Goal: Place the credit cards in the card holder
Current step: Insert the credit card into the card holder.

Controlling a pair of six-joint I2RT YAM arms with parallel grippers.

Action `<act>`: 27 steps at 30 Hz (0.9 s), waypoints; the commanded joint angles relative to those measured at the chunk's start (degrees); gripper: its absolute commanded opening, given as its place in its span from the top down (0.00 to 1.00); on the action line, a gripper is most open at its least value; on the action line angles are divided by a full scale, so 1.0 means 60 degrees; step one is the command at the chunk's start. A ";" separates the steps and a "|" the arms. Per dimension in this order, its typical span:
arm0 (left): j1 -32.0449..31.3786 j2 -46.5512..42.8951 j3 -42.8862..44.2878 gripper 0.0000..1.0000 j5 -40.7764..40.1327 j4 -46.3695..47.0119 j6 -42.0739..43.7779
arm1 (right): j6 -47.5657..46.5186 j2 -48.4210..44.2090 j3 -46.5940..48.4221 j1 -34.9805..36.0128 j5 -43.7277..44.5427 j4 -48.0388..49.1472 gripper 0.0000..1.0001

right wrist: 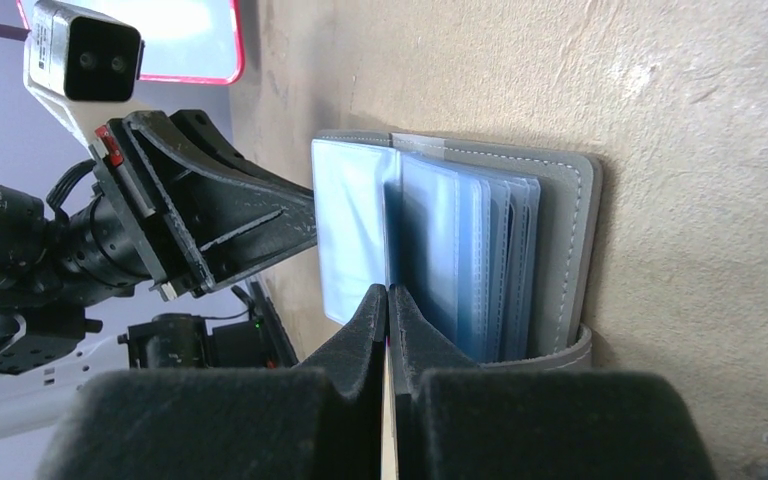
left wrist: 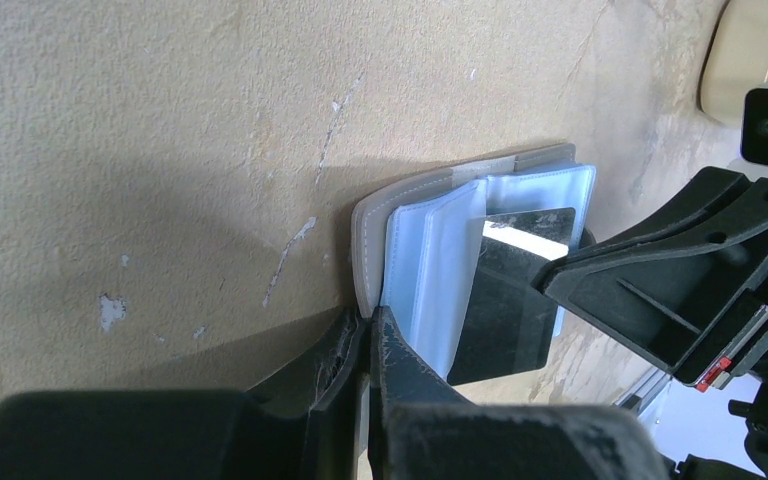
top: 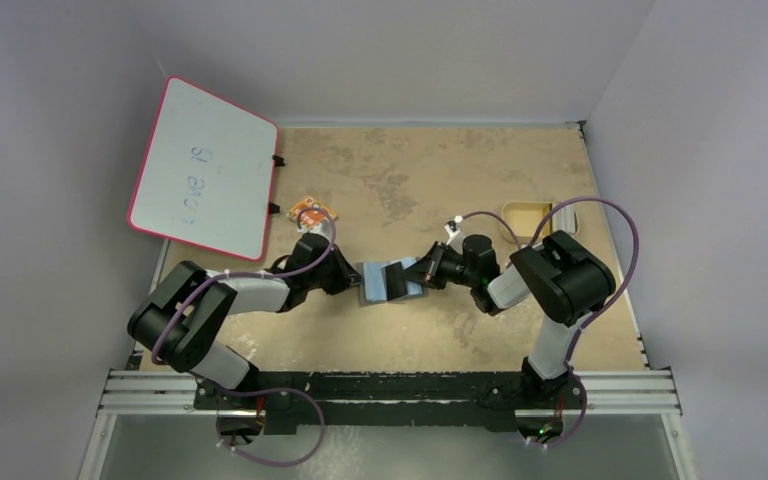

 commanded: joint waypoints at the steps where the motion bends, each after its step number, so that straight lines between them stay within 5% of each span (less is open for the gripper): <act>1: -0.0031 0.0289 -0.0379 1.00 -0.0235 -0.0835 0.0072 | 0.0050 -0.0113 -0.0172 0.0046 0.0444 0.0668 1.00; 27: -0.0275 0.0304 -0.0465 1.00 -0.0190 -0.0649 -0.0243 | -0.0755 0.0086 -0.0293 0.0337 0.1271 0.0799 1.00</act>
